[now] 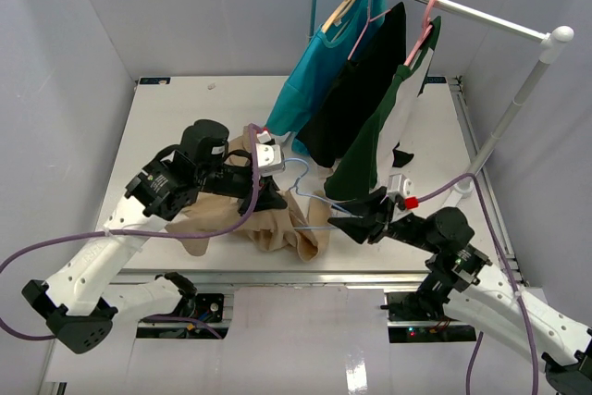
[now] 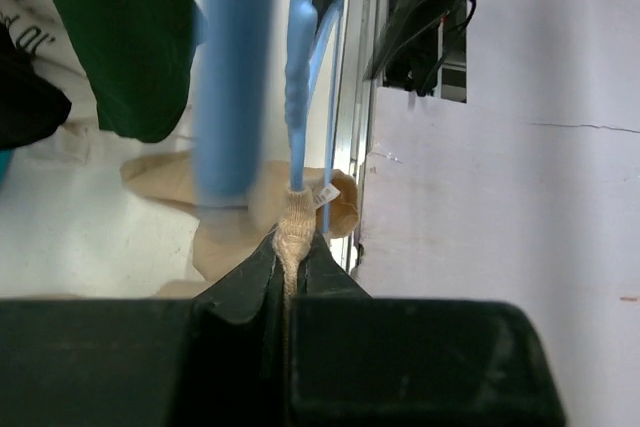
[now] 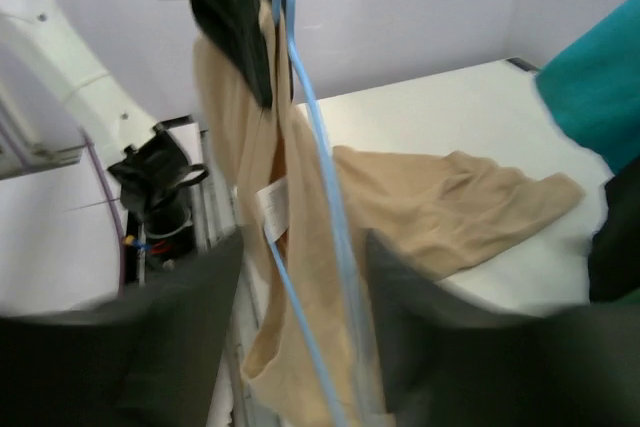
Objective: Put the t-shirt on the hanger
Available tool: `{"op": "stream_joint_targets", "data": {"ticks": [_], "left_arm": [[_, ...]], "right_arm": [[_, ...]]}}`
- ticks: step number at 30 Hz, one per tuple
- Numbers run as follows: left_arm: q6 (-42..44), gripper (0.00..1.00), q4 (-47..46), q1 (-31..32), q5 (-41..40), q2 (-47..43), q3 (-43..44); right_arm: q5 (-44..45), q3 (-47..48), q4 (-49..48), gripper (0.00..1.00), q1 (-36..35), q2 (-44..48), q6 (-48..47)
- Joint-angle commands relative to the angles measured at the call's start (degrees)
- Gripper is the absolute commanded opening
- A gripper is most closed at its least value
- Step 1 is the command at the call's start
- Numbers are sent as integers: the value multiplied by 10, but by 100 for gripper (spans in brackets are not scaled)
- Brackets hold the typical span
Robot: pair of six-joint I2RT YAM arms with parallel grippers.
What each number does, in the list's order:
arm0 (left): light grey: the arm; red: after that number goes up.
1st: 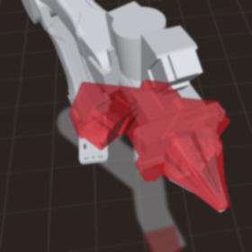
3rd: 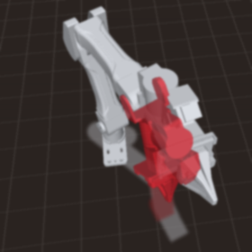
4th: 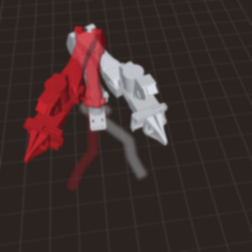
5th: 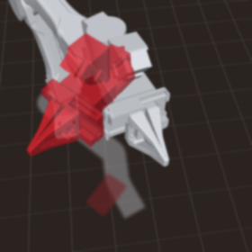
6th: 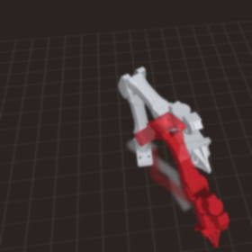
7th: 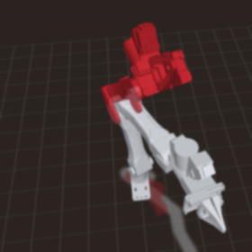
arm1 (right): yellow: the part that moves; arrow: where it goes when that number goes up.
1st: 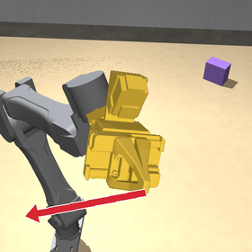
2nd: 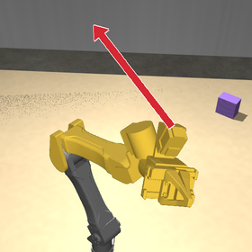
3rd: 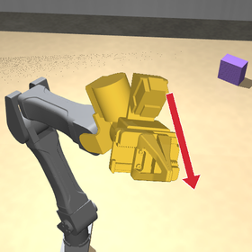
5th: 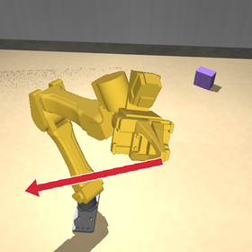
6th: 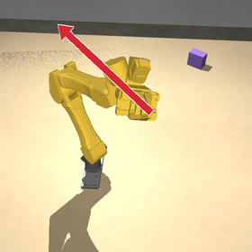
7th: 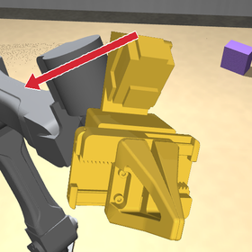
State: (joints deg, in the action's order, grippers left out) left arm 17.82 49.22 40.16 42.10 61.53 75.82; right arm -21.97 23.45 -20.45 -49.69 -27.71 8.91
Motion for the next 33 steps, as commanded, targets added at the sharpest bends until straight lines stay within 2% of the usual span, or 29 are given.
{"op": "stream_joint_targets", "data": {"ticks": [1,2,3,7,10,16,20,23,26,33], "left_arm": [[-35,0,-44,0,-81,-25,-24],[-42,0,-49,0,-88,-32,-28],[-47,0,-52,-1,-92,-41,-30],[-72,0,-68,0,-137,-75,-47],[-91,0,-75,0,-178,-109,-65],[-130,0,-86,0,-205,-166,-69],[-157,0,-107,0,-238,-218,-88],[-198,0,-133,-1,-270,-243,-107],[-231,0,-139,-1,-271,-253,-123],[-243,0,-150,0,-283,-290,-157]], "right_arm": [[134,47,28,72,-5,31,31],[177,46,43,78,-5,41,41],[201,46,56,79,-5,54,44],[272,57,114,79,-5,98,68],[292,72,148,77,-6,117,87],[244,89,172,72,-6,69,123],[194,116,153,66,-6,-32,135],[181,120,112,63,-14,-62,157],[209,106,75,62,-42,-75,169],[408,135,66,62,-196,-157,146]]}}
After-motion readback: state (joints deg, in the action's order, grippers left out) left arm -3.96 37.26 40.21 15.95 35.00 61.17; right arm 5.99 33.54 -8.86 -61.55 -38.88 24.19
